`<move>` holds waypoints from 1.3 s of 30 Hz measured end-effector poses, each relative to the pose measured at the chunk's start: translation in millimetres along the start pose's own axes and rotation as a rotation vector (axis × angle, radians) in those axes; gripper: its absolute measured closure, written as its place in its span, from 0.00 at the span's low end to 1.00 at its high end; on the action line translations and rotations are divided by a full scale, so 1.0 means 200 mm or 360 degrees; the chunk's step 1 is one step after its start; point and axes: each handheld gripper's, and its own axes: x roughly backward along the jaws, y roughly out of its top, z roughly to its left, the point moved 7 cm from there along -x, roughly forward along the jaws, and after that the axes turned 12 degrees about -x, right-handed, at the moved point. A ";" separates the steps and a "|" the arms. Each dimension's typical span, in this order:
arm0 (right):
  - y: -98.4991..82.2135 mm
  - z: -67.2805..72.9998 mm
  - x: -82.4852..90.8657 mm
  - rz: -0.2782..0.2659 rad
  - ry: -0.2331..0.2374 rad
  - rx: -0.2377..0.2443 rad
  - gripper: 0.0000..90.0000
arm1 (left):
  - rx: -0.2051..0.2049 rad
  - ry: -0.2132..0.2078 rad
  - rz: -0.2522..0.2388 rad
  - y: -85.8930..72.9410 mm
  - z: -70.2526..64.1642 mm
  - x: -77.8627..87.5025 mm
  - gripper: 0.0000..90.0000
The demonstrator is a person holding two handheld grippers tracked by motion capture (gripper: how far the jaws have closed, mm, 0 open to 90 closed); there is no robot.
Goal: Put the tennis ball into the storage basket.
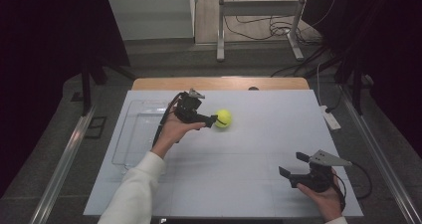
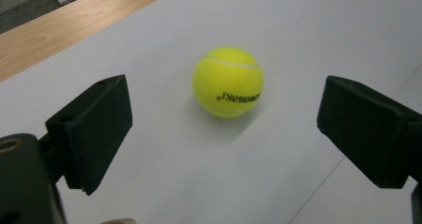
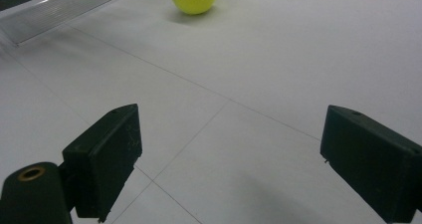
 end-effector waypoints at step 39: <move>0.00 0.00 0.00 0.0001 0.0002 -0.0008 0.11 | 0.0007 -0.0062 0.0083 0.08 0.00 -0.19 0.09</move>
